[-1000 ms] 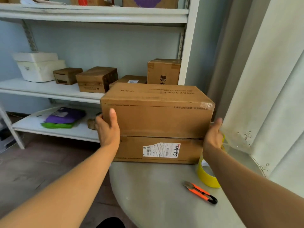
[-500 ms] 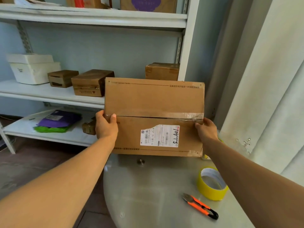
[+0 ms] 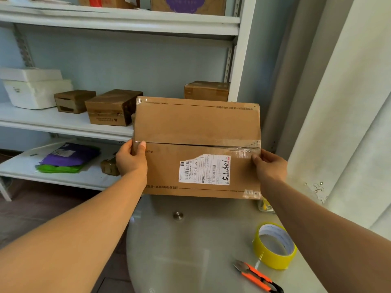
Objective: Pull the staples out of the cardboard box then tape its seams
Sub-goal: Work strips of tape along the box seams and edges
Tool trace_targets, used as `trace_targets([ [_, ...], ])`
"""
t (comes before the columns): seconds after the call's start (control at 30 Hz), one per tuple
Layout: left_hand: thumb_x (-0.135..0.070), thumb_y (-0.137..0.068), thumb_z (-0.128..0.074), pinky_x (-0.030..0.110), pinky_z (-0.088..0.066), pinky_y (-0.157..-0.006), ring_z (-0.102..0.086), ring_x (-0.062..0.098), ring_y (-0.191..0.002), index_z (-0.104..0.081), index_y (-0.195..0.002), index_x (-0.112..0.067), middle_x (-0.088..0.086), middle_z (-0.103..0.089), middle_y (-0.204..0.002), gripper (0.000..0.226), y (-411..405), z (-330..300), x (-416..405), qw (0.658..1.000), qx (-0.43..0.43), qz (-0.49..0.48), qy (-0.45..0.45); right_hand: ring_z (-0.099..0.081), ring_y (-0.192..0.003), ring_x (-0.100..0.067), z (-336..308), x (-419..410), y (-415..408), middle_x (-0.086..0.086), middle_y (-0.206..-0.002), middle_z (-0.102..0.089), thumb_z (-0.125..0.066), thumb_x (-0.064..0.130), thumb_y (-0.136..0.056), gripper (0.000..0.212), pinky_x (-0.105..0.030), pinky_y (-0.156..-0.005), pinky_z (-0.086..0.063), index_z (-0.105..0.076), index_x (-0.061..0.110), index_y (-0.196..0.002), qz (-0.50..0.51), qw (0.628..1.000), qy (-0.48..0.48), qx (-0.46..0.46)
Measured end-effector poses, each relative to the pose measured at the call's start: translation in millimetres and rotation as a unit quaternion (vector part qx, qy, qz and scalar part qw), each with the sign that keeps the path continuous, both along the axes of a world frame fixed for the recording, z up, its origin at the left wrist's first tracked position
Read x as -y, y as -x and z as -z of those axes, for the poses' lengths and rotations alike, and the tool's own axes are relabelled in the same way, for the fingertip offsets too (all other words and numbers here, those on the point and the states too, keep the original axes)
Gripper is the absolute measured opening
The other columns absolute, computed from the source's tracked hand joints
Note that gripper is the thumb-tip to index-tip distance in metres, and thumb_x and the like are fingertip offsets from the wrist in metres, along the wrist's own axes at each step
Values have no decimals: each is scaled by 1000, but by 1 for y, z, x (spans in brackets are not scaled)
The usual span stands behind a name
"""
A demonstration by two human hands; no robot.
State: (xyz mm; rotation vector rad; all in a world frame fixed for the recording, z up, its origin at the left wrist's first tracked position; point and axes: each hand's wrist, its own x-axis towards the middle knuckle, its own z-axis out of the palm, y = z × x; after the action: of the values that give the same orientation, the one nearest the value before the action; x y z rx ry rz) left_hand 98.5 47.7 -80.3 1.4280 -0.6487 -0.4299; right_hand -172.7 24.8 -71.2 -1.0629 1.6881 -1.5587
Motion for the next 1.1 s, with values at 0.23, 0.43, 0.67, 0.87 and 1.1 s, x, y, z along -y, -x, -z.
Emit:
trace_targets([
  [0.23,-15,-96,-53,38,-36,-109,-46,23,-127,-46,-139,-19,5,-47,-140,44,-8,-13,10,998,26,42,-26,-53,-120,-22,-11,13,4,0,-132,-58,-61,6,-90,49,-40,-107,-41,-53,20,-136,-45,998,0,-33],
  [0.43,-13,-96,-53,39,-34,-110,-43,24,-131,-43,-141,-16,5,-47,-143,47,-14,-15,15,993,81,58,-65,-51,-123,-25,-17,21,5,0,-136,-54,-60,14,-93,49,-44,-107,-40,-47,20,-140,-62,997,-21,-33],
  [0.67,-22,-97,-50,42,-37,-106,-45,28,-129,-44,-141,-19,6,-48,-141,44,-11,-13,18,984,138,25,-107,-49,-126,-26,-18,23,4,-2,-142,-49,-62,14,-92,57,-43,-107,-41,-40,18,-145,-78,994,-30,-65],
  [0.87,-27,-101,-38,46,-40,-94,-44,33,-122,-42,-140,-20,13,-43,-136,40,2,-18,17,925,304,-16,-227,-57,-116,-30,-16,21,2,-4,-138,-52,-66,31,-88,61,-47,-99,-48,-41,20,-143,-77,985,-62,-140],
  [1.1,-26,-101,-35,45,-34,-98,-40,33,-122,-52,-130,-18,13,-44,-136,34,16,-16,17,873,383,-15,-301,-58,-95,-23,-8,26,4,-6,-128,-58,-62,30,-92,51,-38,-86,-49,-48,14,-137,-66,976,-95,-182],
])
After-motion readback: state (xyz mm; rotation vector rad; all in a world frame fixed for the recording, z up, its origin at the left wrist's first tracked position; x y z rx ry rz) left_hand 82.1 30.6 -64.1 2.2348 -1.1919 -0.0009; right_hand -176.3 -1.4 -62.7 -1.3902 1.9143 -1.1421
